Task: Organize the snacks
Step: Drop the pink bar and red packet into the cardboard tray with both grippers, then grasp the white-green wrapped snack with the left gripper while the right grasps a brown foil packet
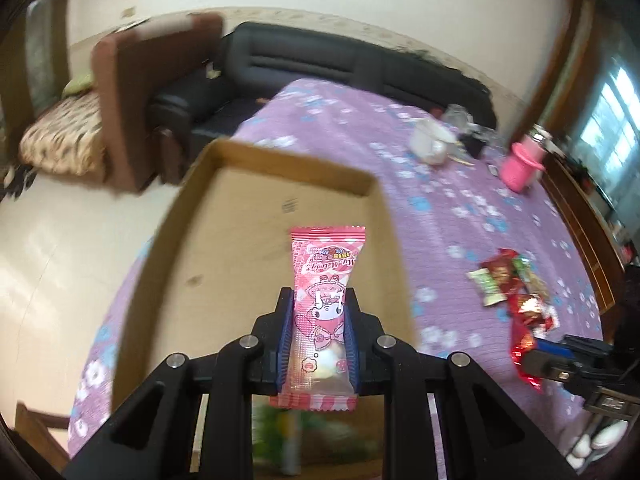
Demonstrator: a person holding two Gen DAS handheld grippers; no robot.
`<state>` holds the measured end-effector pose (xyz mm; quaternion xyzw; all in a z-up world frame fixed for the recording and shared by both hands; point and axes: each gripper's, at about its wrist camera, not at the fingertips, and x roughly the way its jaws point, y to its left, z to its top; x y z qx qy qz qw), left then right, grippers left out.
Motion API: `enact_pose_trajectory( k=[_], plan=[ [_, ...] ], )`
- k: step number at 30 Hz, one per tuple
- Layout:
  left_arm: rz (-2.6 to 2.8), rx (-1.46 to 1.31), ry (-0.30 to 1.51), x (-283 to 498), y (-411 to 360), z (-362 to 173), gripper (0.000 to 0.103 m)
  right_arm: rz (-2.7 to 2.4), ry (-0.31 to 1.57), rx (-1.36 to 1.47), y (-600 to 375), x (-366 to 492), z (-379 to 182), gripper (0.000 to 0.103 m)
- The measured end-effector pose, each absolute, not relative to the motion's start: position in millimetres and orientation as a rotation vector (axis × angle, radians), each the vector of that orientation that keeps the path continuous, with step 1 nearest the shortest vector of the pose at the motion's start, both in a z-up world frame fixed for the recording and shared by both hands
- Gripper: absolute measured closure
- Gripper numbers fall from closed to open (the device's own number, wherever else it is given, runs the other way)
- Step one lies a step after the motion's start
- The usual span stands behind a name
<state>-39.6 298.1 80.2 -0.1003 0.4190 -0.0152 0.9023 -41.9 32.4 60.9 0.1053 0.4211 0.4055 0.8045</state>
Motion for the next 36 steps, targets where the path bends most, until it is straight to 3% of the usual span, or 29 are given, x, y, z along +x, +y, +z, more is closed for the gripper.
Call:
enact_pose_trajectory(
  k=[12, 15, 17, 19, 21, 31, 34, 35, 36],
  plan=[
    [0.054, -0.308, 0.913, -41.7, 352.2, 42.8, 0.080, 0.920, 1.050, 0.066, 175.0, -26.0, 33.3, 0.083],
    [0.033, -0.335, 0.906, -44.4, 354.0, 43.6, 0.075, 0.901, 1.073, 0.043, 189.7, -22.5, 22.4, 0.081],
    [0.011, -0.352, 0.893, -47.3, 353.5, 46.8, 0.061, 0.874, 1.060, 0.035, 192.1, -22.2, 20.1, 0.081],
    [0.005, -0.353, 0.873, -51.0, 351.4, 51.9, 0.056, 0.888, 1.053, 0.028, 191.2, -24.5, 22.5, 0.074],
    [0.002, -0.357, 0.857, -55.0, 348.4, 57.9, 0.055, 0.876, 1.029, 0.021, 184.1, -28.6, 27.9, 0.059],
    [-0.118, -0.377, 0.754, -84.0, 302.6, 98.4, 0.034, 0.790, 0.820, 0.056, 86.8, -53.6, 78.5, 0.056],
    [-0.201, -0.368, 0.735, -86.2, 277.3, 108.9, 0.032, 0.710, 0.721, 0.113, 22.4, -55.9, 92.7, 0.032],
    [-0.231, -0.361, 0.733, -85.1, 266.2, 111.2, 0.031, 0.656, 0.690, 0.156, -9.9, -51.7, 93.7, 0.018],
    [-0.251, -0.357, 0.733, -84.3, 257.1, 111.6, 0.030, 0.615, 0.685, 0.185, -28.6, -47.6, 92.9, 0.017]
  ],
)
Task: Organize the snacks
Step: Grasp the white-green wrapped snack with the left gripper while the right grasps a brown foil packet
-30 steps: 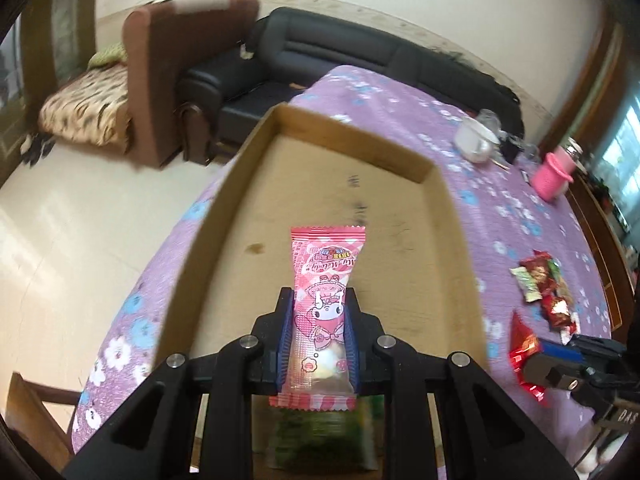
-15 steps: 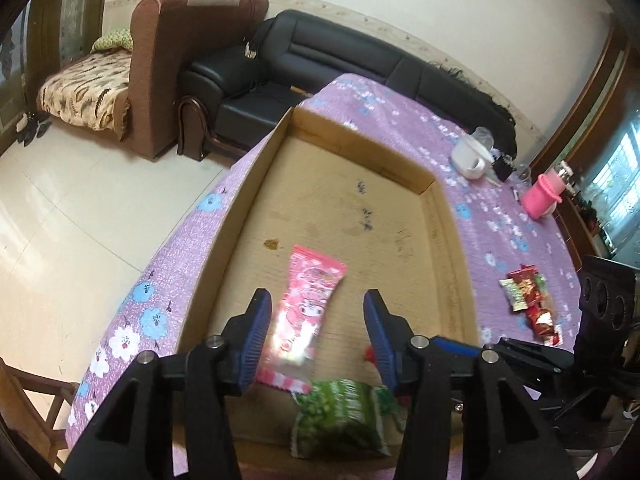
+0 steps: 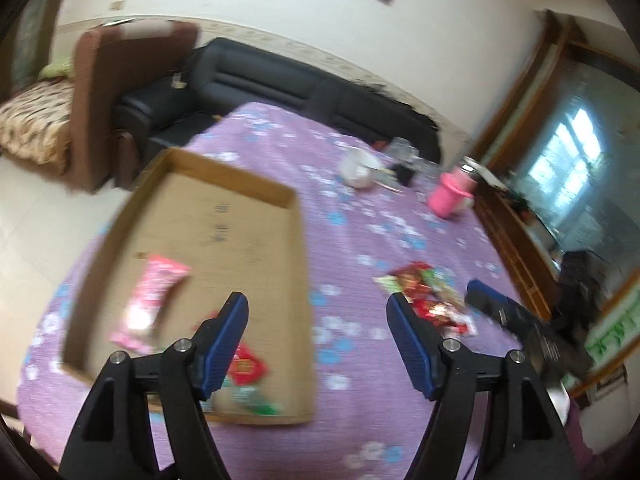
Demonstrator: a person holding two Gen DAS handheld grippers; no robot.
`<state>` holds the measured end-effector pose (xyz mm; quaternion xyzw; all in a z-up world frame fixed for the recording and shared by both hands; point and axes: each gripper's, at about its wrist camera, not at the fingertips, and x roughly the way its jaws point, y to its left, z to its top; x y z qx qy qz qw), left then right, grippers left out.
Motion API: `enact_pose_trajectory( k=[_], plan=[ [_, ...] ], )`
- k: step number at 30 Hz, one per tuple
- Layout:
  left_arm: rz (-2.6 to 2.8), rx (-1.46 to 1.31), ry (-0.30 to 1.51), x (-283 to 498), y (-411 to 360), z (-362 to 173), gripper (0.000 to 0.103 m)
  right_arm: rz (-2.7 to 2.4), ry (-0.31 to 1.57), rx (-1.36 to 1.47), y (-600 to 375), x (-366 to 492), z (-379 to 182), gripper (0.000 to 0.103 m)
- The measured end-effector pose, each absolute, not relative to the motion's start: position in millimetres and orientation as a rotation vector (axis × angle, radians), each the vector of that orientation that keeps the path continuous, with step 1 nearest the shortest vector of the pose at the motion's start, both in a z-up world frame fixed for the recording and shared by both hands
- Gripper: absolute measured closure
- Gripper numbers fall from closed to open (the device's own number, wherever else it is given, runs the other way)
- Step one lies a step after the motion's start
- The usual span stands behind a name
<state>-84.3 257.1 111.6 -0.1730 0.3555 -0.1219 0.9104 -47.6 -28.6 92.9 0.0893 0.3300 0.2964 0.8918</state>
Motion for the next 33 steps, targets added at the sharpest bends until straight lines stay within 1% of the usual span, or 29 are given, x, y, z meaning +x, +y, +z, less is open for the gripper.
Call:
enact_pose_trajectory(
  k=[1, 5, 7, 9, 13, 16, 18, 21, 22, 23, 24, 26, 31, 33],
  plan=[
    [-0.278, -0.349, 0.737, -81.1, 245.1, 111.1, 0.030, 0.549, 0.713, 0.234, -59.5, -37.9, 88.0, 0.017],
    [-0.330, -0.291, 0.789, -66.2, 203.7, 99.4, 0.030, 0.436, 0.824, 0.390, -134.2, -11.4, 61.2, 0.018],
    [-0.345, -0.266, 0.826, -54.9, 183.2, 89.2, 0.030, 0.428, 0.843, 0.403, -147.4, -8.3, 52.5, 0.023],
    [-0.356, -0.253, 0.860, -42.8, 165.4, 79.6, 0.030, 0.457, 0.863, 0.405, -149.7, -7.5, 45.3, 0.028],
    [-0.360, -0.262, 0.885, -28.7, 145.0, 69.8, 0.030, 0.494, 0.886, 0.283, -117.7, -1.0, 36.9, 0.031],
    [-0.350, -0.273, 0.891, -18.9, 139.3, 64.0, 0.030, 0.491, 0.910, 0.181, -94.7, 5.5, 25.9, 0.037],
    [-0.335, -0.262, 0.894, -11.9, 137.7, 60.4, 0.032, 0.458, 0.933, 0.100, -81.2, 8.0, 16.0, 0.043],
    [-0.327, -0.246, 0.908, -0.7, 131.9, 51.8, 0.033, 0.437, 0.924, 0.066, -77.2, 8.1, 6.7, 0.045],
    [-0.324, -0.242, 0.918, 5.0, 128.5, 47.6, 0.034, 0.434, 0.920, 0.062, -78.0, 8.0, 5.0, 0.049],
    [-0.321, -0.239, 0.927, 10.1, 125.4, 43.5, 0.034, 0.441, 0.930, 0.074, -80.5, 9.7, 2.2, 0.062],
    [-0.317, -0.238, 0.933, 15.0, 122.0, 40.4, 0.034, 0.443, 0.942, 0.091, -83.7, 12.0, -0.9, 0.078],
    [-0.312, -0.235, 0.941, 26.0, 113.4, 33.8, 0.034, 0.448, 0.943, 0.126, -90.3, 19.7, -2.8, 0.087],
    [-0.302, -0.172, 0.945, 47.6, 95.0, 20.7, 0.034, 0.503, 0.948, 0.210, -101.2, 22.4, -2.0, 0.087],
    [-0.311, -0.146, 0.956, 53.0, 88.9, 16.0, 0.043, 0.518, 0.929, 0.232, -104.8, 18.1, 2.7, 0.087]
  ],
)
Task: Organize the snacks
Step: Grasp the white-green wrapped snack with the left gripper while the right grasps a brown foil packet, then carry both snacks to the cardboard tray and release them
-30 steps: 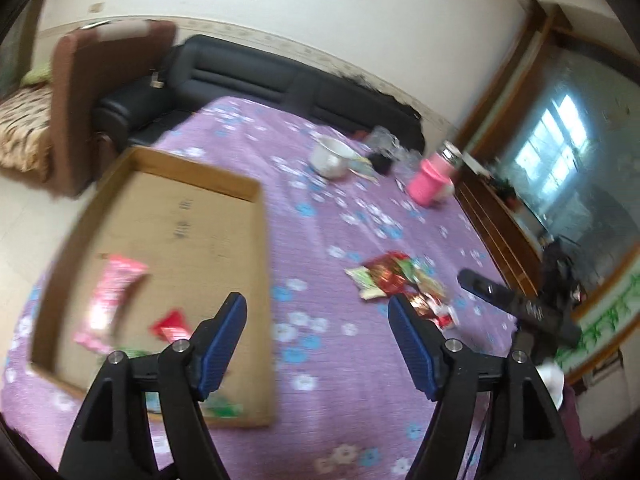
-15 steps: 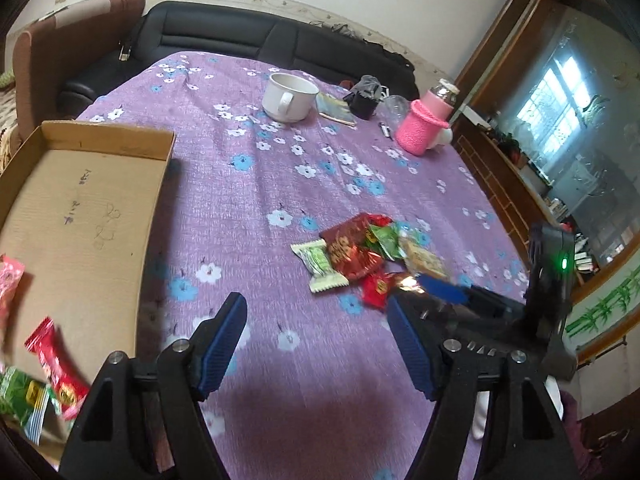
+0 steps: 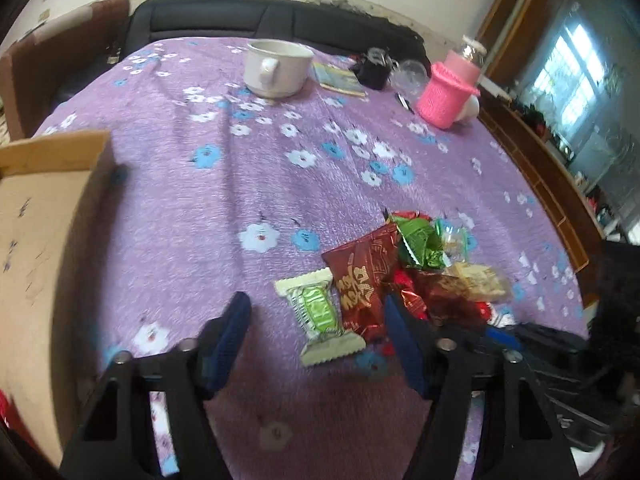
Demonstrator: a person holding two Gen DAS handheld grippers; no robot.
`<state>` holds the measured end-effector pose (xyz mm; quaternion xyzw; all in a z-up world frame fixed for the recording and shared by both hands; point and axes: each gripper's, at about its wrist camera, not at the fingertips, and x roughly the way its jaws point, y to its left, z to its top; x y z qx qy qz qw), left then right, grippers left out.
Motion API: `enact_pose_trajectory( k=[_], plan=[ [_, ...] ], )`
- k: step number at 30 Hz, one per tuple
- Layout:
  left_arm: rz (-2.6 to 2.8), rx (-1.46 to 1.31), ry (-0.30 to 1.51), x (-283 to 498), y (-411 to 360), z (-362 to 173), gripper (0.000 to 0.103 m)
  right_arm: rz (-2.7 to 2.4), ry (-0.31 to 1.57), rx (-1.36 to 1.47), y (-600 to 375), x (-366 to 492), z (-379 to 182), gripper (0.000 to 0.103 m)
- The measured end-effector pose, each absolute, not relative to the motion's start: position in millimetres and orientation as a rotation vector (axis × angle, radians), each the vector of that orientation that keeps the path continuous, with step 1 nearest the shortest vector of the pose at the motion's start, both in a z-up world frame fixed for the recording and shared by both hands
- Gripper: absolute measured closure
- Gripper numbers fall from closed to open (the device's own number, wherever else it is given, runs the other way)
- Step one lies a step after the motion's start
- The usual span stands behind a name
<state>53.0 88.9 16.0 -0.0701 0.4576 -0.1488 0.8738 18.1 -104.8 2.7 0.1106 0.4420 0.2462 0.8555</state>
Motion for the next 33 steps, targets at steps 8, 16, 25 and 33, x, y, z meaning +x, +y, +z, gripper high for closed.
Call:
enact_pose_trajectory(
  k=[8, 16, 25, 33],
  plan=[
    [-0.281, -0.054, 0.947, 50.0, 77.9, 10.0, 0.081, 0.544, 0.907, 0.241, -104.6, 12.8, 7.7, 0.088],
    [-0.287, -0.141, 0.889, 23.2, 106.4, 33.9, 0.081, 0.632, 0.841, 0.263, -101.5, 2.4, 20.4, 0.094],
    [-0.251, -0.285, 0.796, -22.7, 174.1, 69.1, 0.081, 0.691, 0.806, 0.278, -98.0, -5.1, 25.4, 0.097],
    [-0.227, -0.370, 0.755, -52.5, 215.4, 74.1, 0.081, 0.563, 0.769, 0.039, -70.5, -17.5, 28.4, 0.043]
  ],
)
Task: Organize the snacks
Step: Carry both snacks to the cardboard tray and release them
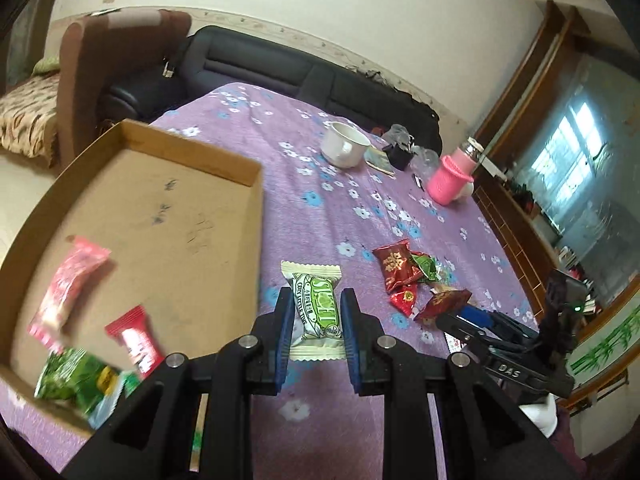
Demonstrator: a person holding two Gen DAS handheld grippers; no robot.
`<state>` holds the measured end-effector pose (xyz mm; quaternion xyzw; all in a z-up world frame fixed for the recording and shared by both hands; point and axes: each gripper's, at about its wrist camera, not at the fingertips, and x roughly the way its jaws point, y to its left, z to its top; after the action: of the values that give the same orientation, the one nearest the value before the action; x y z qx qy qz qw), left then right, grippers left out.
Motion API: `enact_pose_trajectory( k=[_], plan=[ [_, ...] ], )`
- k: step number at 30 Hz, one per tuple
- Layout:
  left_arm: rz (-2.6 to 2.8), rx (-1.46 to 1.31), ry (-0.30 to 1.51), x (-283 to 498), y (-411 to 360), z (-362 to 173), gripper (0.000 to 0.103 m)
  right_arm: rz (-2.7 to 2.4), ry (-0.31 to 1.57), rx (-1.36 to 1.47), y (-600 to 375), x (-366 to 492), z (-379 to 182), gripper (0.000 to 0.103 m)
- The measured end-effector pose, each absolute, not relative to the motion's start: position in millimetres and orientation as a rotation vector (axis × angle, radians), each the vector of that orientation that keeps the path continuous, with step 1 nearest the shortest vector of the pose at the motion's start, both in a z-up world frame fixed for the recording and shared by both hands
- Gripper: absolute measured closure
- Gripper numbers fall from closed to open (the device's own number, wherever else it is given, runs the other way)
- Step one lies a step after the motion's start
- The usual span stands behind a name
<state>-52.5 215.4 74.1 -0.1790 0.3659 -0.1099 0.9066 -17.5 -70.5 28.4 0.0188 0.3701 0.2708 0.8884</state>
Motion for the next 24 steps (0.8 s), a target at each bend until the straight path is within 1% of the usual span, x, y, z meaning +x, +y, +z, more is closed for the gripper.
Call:
enact_pose_trajectory(
  k=[6, 14, 16, 17, 18, 21, 24],
  plan=[
    [-0.214, -0.416, 0.735, -70.5, 238.3, 71.5, 0.081, 0.478, 0.799, -0.058, -60.9, -8.6, 18.9, 0.043],
    [-0.209, -0.450, 0.720, -77.5, 255.7, 67.6, 0.081, 0.435, 0.880, 0.189, -83.3, 19.7, 10.3, 0.043],
    [-0.210, -0.459, 0.716, -77.2, 259.0, 67.0, 0.081, 0.413, 0.925, 0.261, -87.0, 30.2, 5.6, 0.044],
    [-0.210, -0.463, 0.714, -77.2, 260.5, 66.7, 0.081, 0.389, 0.948, 0.270, -86.8, 34.9, 2.0, 0.055],
    [-0.211, -0.467, 0.712, -77.7, 262.1, 66.2, 0.081, 0.363, 0.964, 0.267, -86.4, 37.8, -1.2, 0.070],
    [-0.210, -0.478, 0.708, -80.0, 269.2, 64.8, 0.081, 0.355, 0.956, 0.299, -91.5, 38.7, -2.6, 0.080],
    [-0.203, -0.489, 0.704, -81.0, 278.6, 63.9, 0.081, 0.382, 0.936, 0.342, -98.9, 31.0, 0.6, 0.086]
  ],
)
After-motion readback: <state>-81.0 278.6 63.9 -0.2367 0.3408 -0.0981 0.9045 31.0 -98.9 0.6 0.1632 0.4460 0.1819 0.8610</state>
